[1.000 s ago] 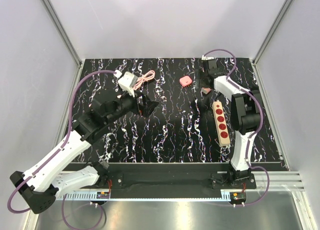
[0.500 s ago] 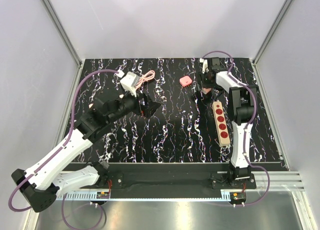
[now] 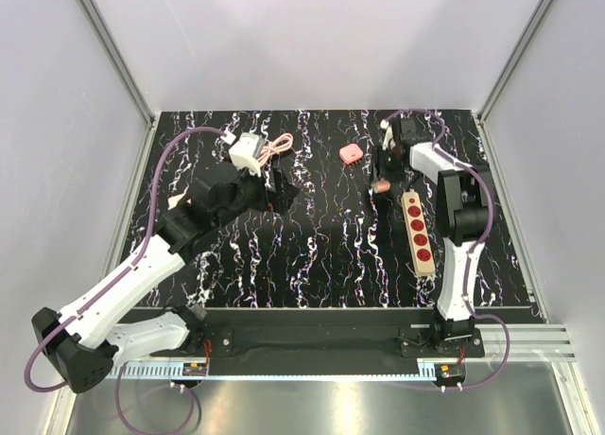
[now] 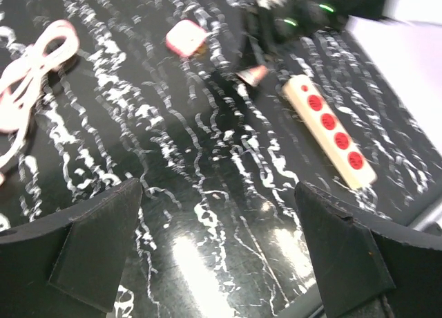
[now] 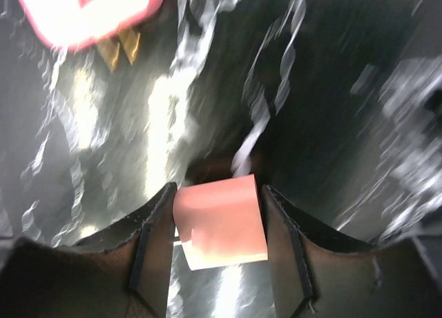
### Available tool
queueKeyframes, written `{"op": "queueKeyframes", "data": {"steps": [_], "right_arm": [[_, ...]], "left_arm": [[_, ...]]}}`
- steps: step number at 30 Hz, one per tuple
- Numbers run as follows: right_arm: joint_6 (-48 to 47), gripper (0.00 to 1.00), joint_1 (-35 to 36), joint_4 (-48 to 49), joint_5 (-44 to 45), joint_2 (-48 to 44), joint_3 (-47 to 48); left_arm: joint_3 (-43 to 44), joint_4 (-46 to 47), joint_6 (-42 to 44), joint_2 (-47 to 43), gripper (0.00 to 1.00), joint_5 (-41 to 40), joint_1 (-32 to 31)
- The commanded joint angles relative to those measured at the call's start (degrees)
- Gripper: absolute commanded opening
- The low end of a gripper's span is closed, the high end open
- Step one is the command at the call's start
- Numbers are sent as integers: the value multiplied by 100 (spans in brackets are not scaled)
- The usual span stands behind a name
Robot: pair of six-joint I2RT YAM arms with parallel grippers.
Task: Insert the plug
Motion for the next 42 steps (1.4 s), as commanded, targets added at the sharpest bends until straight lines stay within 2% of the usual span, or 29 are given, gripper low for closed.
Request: {"op": "queueKeyframes", "data": {"steps": [1,3,5,8,11,15,18,23,26,27,28,33,36,38,40,42], "right_arm": [[1253,34,422,-22,-485,-1189,-1026],[1483,34,913,303,-514,-1639,-1659],[1677,34,1544,305,-42,-2202,-2372],[2054,34,2073,261,399,-2757,-3093],[2415,33,2347,296,821,-3144,-3656],[2723,33,2707,401,901,-3504,-4183],[2881,32,2743,392,953,-3960,-4351],[2881,37,2752,489,1252,-4103,-4545],[2908,42,2752,594,1270,-3945,-4668],[2908,50,2752,638,1174,-3927,-4738],[2925,54,2761,673,1156,-3909,-4764],[2820,68,2778,674,1156,-4190,-4852],[2811,77,2787,674,1130,-4357,-4940],[2802,84,2778,647,1138,-4506,-4984],[2776,87,2769,499,1340,-4848,-4923],[2758,90,2726,95,1689,-5260,-4713]], "left_arm": [[119,115,-183,-55,99,-646,136],[75,123,-156,-64,99,-859,153],[49,97,-121,-56,99,-1017,153],[136,-34,-165,111,99,-1114,162],[294,-210,-218,287,99,-1106,171],[312,-211,-183,436,99,-860,162],[400,-272,80,551,99,-273,162],[129,-395,-314,289,99,-7,162],[-179,-334,-464,-10,99,273,162],[-250,-299,-429,-64,99,483,162],[-320,-307,-385,-116,99,485,162],[-575,-264,-262,-152,99,354,153],[-699,70,141,6,95,1001,127],[-602,36,361,207,93,1039,57],[-410,-43,783,453,91,1083,-39],[-164,-297,1038,699,89,751,-303]]}}
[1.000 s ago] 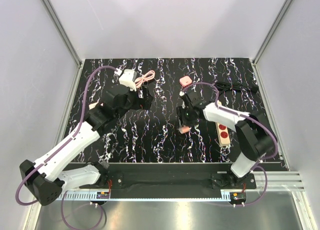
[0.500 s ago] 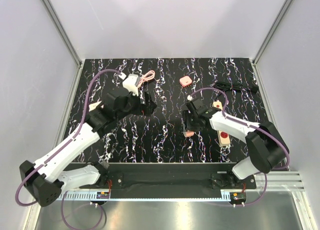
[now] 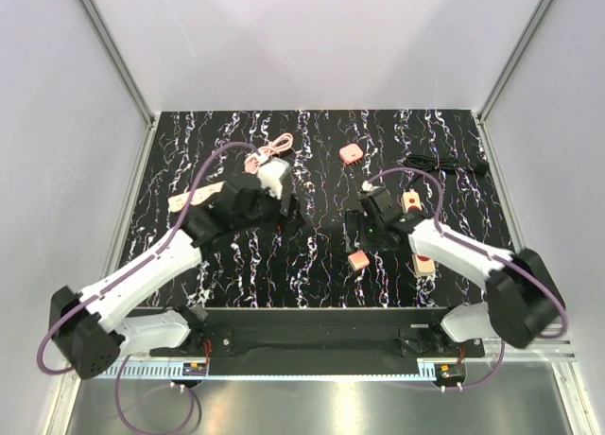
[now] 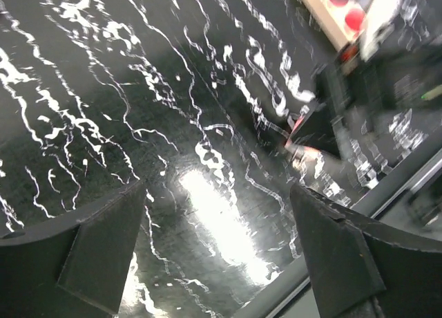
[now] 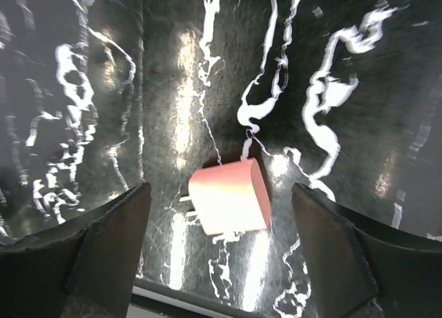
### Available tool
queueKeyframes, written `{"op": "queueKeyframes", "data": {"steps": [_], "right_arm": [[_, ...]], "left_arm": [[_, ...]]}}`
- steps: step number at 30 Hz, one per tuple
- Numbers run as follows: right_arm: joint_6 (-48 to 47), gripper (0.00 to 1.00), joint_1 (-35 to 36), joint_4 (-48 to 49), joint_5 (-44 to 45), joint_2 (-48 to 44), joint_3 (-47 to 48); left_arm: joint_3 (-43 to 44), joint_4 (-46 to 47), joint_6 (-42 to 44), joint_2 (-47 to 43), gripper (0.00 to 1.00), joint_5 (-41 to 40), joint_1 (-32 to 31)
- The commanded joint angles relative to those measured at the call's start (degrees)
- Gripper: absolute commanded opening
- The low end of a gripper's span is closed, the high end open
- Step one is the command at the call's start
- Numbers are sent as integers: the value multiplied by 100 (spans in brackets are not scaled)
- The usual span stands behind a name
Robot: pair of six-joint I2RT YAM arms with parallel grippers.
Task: Insert the plug
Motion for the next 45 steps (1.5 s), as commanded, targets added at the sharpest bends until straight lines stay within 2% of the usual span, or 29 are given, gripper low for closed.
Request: {"op": "queueKeyframes", "data": {"steps": [1,4,6,7,8,10,17,30,41,45], "right_arm": [[-37,91,-46,-598,647,-810,324],[59,94,-580,-908,1087,-1381,404],[77,94,-1186,-917,370,-1794,368],[86,94,-1754,-917,45,-1935,368],[121,94,-1934,-909,-367,-2250,429],[138,94,-2085,-917,-424,-2567,526],[262,94,-2243,-1743,164,-3464,1361],[411,94,-2243,-2165,-363,-4379,2310],[350,94,-2243,-2279,-749,-4494,2706],[455,94,-2243,-2306,-1066,-4617,2742]], "left_arm": [[752,-293,785,576,88,-153,-382],[1062,-428,935,1132,86,-375,-934],[1185,-401,1180,1466,86,-313,-1129],[1403,-419,1277,1885,86,-296,-1348],[1553,-489,1392,2115,86,-287,-1472],[2089,-805,1717,2819,86,-418,-1831],[3039,-833,1815,4252,84,-331,-2079],[3391,-683,1937,5202,87,-216,-2079],[3374,-533,1902,5580,84,-356,-2097],[3322,-437,1894,5625,78,-331,-2097]]}}
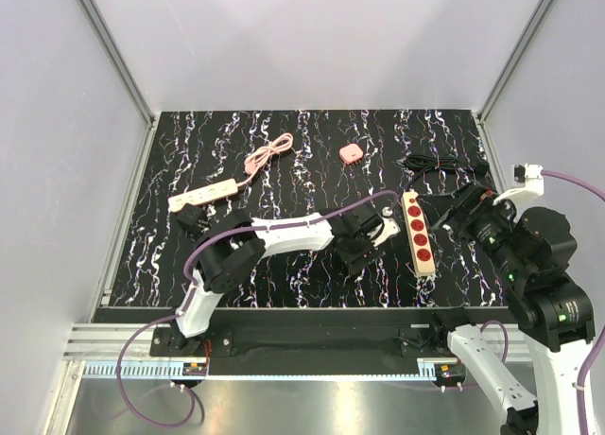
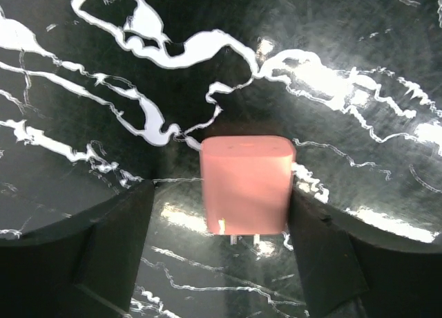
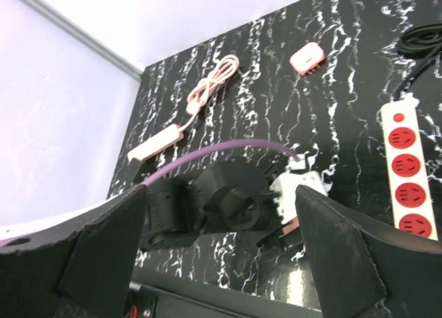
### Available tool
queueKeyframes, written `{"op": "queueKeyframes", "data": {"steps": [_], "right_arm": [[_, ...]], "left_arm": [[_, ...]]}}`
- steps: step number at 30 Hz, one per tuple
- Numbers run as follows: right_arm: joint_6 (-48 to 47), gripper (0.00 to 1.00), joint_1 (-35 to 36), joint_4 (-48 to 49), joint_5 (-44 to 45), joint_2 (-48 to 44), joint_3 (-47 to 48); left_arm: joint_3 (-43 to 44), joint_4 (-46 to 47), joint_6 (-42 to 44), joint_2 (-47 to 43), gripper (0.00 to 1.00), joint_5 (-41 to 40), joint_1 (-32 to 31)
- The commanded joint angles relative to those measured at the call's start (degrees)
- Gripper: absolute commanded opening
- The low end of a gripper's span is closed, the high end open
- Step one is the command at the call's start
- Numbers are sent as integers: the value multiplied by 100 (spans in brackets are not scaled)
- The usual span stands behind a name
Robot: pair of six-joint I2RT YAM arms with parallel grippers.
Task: Insert the plug
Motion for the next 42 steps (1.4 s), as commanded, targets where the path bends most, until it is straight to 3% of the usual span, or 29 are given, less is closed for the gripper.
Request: {"op": "queueKeyframes", "data": {"steps": [1,3,4,5,7,9,14,15,19,23,25,26,29,36,42], "right_arm": [[112,94,-14,-26,-438,-149,186],[173,94,-14,-35,-518,-150,107],[217,94,-23,-44,-649,-89,81],[244,94,-14,-61,-720,-53,63],[366,94,-14,-44,-1017,26,-16],[411,94,-14,-53,-1194,61,-77],[367,92,-23,-44,-1405,0,-227],[306,88,-14,-53,-1528,26,-253],[-72,75,-14,17,-3132,350,-525],[59,72,-14,595,-3629,351,-1113],[460,72,-14,1000,-4161,508,-1544],[707,72,-14,1750,-4487,579,-1954],[1596,71,12,2836,-5071,729,-2353],[1352,72,153,2751,-4957,1238,-2336],[1115,71,890,2637,-4457,1950,-2152]], "left_arm": [[128,311,45,66,71,-40,-14],[-4,451,-17,-21,54,-22,-14],[-30,478,-52,-65,31,4,-14],[-100,487,-113,-213,21,22,-14],[-232,487,-175,-460,5,-48,-14],[-591,513,-245,-1013,0,-145,-5],[-1653,610,-298,-2820,0,-365,65],[-1769,619,-298,-3095,0,-374,65],[-2253,671,-483,-4326,0,-225,57],[-2693,908,-544,-5452,0,39,56],[-2720,883,-544,-5585,0,65,56],[-2676,778,-510,-5602,0,48,56],[-2649,707,-465,-5585,0,136,56],[-2579,610,-351,-5471,0,286,48],[-2518,584,-351,-5313,0,418,-31]]}}
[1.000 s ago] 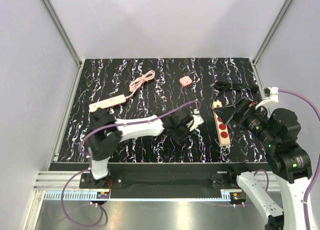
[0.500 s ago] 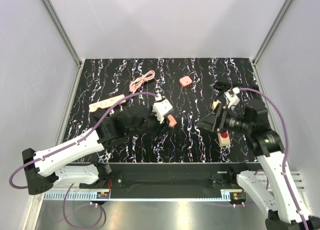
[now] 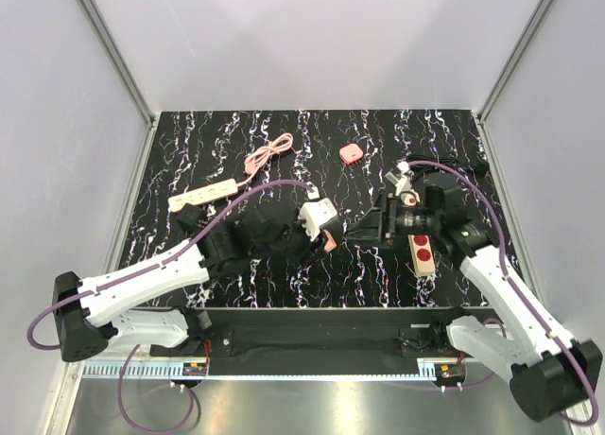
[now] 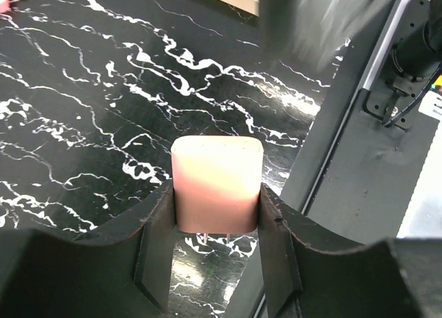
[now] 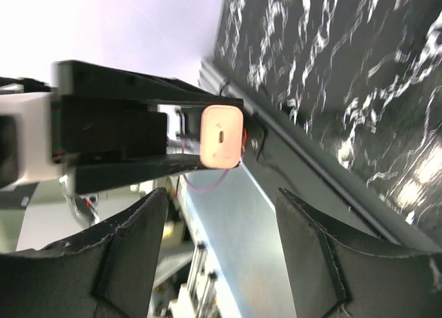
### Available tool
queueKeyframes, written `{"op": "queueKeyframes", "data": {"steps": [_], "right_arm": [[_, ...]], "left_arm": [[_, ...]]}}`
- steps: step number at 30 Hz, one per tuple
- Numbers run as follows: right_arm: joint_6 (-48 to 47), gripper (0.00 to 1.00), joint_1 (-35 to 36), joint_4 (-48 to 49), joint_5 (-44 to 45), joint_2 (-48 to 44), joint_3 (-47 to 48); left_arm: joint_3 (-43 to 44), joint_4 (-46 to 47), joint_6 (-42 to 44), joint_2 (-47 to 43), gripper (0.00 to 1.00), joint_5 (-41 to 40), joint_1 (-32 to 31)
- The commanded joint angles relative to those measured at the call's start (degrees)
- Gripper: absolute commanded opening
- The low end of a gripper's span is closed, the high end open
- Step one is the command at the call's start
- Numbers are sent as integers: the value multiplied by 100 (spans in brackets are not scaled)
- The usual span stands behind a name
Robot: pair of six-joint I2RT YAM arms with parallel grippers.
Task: Insert the plug
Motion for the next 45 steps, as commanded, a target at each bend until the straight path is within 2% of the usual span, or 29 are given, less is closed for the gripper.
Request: {"op": "queueKeyframes", "data": {"steps": [1,5,11,16,21,24,27,29,30,31,32,33,35,36,39,40,45], "right_arm": [[-164,71,521,150,300,413,294],[-296,69,830,141,529,1126,496],[-323,64,1042,307,469,1540,584],[80,64,1085,974,82,1628,357],[187,64,1147,1204,-33,1663,207],[266,57,1226,1362,-164,1664,92],[213,56,1270,1362,-270,1559,-39],[204,49,1261,1353,-261,1436,-145],[213,32,1261,1362,-226,1392,-189],[231,20,1261,1371,-191,1322,-181],[248,7,1270,1371,-182,1295,-189],[257,0,1261,1380,-173,1268,-181],[257,0,1261,1336,63,1119,-154],[222,0,1253,1275,194,1067,-102],[-233,0,1165,565,826,952,248],[-600,0,1104,301,1298,1004,363],[-1464,0,217,-1079,2399,1233,995]], "left_arm": [[149,177,241,68,0,138,-71],[105,168,260,-1,0,199,-97],[52,168,347,-72,0,418,-123],[52,168,462,-37,0,322,-141],[140,177,567,69,0,296,-141],[175,168,585,121,0,261,-141],[184,203,585,122,0,374,-132],[202,221,594,139,0,383,-141],[210,238,611,157,0,383,-141],[219,239,611,165,0,383,-150],[263,239,603,183,7,349,-141],[289,247,594,200,18,287,-150],[351,239,585,174,51,199,-150],[369,247,602,148,99,181,-150],[448,204,673,34,99,23,-150],[465,177,708,-1,99,-3,-150],[807,81,866,-169,99,-616,-150]]}}
